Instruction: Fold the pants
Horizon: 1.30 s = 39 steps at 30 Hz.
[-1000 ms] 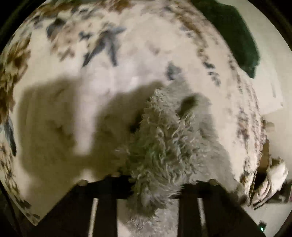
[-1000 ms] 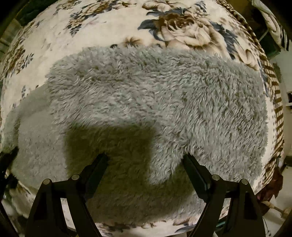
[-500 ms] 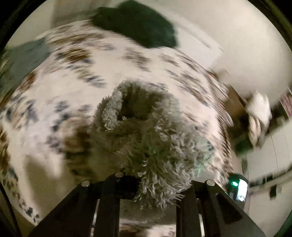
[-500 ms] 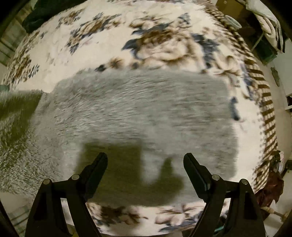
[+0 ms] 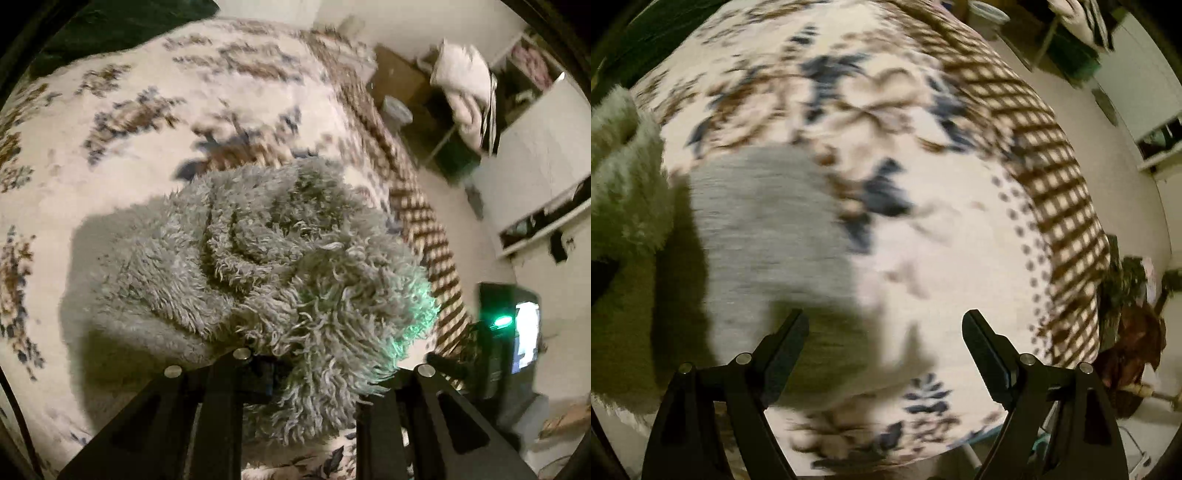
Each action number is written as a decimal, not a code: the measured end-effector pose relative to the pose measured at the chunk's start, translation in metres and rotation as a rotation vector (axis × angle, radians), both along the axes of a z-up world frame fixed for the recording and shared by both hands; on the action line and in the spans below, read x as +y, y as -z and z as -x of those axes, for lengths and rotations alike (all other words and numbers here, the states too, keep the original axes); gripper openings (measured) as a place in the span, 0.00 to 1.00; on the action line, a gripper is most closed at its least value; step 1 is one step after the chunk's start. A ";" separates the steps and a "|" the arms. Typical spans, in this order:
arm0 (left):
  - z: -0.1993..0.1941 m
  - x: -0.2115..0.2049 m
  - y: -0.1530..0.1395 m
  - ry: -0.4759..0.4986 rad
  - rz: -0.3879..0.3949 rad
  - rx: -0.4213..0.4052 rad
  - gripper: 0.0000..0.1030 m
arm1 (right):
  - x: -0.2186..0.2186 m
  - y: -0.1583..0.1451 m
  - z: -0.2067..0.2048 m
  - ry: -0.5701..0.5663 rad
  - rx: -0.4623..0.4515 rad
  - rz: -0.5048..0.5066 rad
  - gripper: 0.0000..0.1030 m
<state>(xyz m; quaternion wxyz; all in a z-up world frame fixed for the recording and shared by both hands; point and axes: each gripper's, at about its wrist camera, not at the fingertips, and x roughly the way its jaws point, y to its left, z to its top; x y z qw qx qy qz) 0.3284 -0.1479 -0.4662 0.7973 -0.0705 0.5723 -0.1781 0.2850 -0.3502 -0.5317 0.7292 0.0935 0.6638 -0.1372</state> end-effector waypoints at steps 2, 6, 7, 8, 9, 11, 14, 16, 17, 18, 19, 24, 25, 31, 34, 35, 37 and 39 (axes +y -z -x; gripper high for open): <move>-0.002 -0.013 0.011 0.018 -0.018 0.051 0.16 | -0.020 0.005 0.005 0.034 0.007 -0.014 0.85; -0.005 -0.019 0.010 -0.010 -0.050 0.136 0.30 | -0.052 0.005 0.014 0.085 -0.012 -0.058 0.85; -0.005 -0.019 0.008 -0.016 -0.043 0.144 0.36 | -0.056 0.004 0.015 0.093 -0.018 -0.075 0.85; 0.000 -0.019 0.002 -0.018 -0.030 0.144 0.57 | -0.061 0.002 0.015 0.103 -0.025 -0.095 0.85; 0.002 -0.017 -0.004 -0.020 -0.019 0.142 0.82 | -0.065 0.000 0.016 0.113 -0.031 -0.110 0.85; 0.006 -0.015 -0.018 -0.028 -0.007 0.111 0.98 | -0.068 -0.007 0.015 0.120 -0.049 -0.157 0.85; 0.012 -0.007 -0.049 -0.047 -0.037 0.033 0.99 | -0.062 -0.022 0.011 0.110 -0.088 -0.232 0.90; 0.012 0.007 -0.065 -0.094 -0.081 -0.005 0.99 | -0.052 -0.034 0.004 0.089 -0.121 -0.294 0.92; 0.013 0.016 -0.070 -0.128 -0.117 -0.021 0.99 | -0.047 -0.038 0.001 0.081 -0.136 -0.321 0.93; 0.013 0.027 -0.075 -0.160 -0.153 -0.039 0.99 | -0.040 -0.043 -0.004 0.069 -0.155 -0.361 0.93; 0.015 0.040 -0.078 -0.200 -0.202 -0.064 0.99 | -0.032 -0.045 -0.010 0.054 -0.164 -0.392 0.94; 0.015 0.105 -0.053 -0.338 -0.331 -0.040 0.99 | 0.007 -0.033 -0.046 -0.028 -0.158 -0.465 0.94; 0.015 0.115 -0.043 -0.352 -0.337 -0.012 0.99 | 0.016 -0.026 -0.054 -0.052 -0.147 -0.470 0.94; 0.018 0.156 0.007 -0.413 -0.347 0.115 0.99 | 0.053 0.035 -0.082 -0.129 0.016 -0.580 0.88; 0.019 0.166 0.013 -0.428 -0.313 0.140 0.99 | 0.055 0.032 -0.076 -0.122 0.012 -0.548 0.25; 0.019 0.168 0.013 -0.423 -0.307 0.136 0.99 | 0.051 0.025 -0.072 -0.107 -0.002 -0.540 0.23; 0.019 0.167 0.011 -0.410 -0.306 0.132 0.99 | 0.035 0.009 -0.062 -0.045 -0.053 -0.601 0.17; 0.017 0.167 0.008 -0.400 -0.291 0.126 0.99 | 0.018 -0.011 -0.052 -0.014 -0.095 -0.609 0.16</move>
